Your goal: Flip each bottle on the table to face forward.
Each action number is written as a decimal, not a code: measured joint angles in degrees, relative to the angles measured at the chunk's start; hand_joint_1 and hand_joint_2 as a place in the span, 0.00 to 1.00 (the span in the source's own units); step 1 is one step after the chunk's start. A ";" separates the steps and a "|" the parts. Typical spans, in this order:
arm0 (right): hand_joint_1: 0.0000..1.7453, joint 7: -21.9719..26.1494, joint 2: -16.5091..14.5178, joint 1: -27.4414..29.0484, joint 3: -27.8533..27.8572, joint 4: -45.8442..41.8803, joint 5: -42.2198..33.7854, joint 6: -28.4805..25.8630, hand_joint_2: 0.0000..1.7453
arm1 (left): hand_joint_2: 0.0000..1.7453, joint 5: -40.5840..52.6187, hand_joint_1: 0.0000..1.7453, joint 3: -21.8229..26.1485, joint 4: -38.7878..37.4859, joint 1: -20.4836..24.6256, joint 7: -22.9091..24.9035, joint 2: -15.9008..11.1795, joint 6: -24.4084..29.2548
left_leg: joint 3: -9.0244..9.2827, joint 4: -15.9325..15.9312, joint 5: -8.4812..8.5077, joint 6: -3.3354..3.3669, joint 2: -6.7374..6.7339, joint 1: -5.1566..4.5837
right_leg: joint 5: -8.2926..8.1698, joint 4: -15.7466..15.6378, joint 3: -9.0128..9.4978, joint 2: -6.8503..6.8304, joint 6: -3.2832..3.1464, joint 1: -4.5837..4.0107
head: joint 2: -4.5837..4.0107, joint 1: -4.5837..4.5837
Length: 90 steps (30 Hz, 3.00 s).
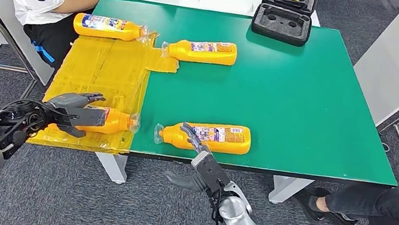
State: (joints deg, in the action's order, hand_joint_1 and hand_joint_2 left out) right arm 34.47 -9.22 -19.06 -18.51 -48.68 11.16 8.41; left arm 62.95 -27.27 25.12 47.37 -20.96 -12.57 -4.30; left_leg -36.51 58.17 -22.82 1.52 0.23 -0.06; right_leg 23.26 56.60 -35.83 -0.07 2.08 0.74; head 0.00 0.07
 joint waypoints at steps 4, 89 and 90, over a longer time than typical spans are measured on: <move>0.00 -0.09 0.01 0.04 0.02 0.01 0.03 0.10 1.00 | 1.00 -0.32 0.00 0.01 0.17 -0.07 -0.74 -0.17 -1.31 | 0.00 0.00 0.00 0.00 0.00 0.00 | 0.00 0.00 0.00 0.00 0.00 0.00 | 0.00 0.00; 0.00 -22.09 16.99 -20.88 -11.13 6.70 9.00 8.36 1.00 | 1.00 -43.15 0.00 20.76 29.76 -25.33 -15.56 16.09 36.76 | -0.12 0.04 0.01 0.06 0.01 -0.08 | -0.03 -0.03 -0.09 -0.02 0.05 0.05 | 0.00 0.02; 0.00 -22.17 17.14 -20.91 -11.56 6.82 9.12 8.48 1.00 | 1.00 -43.19 0.00 20.69 29.60 -25.32 -15.57 16.09 36.92 | -0.11 0.04 0.01 0.06 0.00 -0.08 | -0.03 -0.03 -0.09 -0.02 0.05 0.05 | 0.00 0.02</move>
State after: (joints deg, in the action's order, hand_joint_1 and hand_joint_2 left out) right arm 12.31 7.91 -39.97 -30.07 -41.85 20.28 16.90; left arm 19.76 -6.57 54.72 22.06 -36.53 3.52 32.62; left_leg -36.62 58.21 -22.81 1.57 0.24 -0.14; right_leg 23.23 56.57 -35.91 -0.09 2.13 0.79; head 0.00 0.09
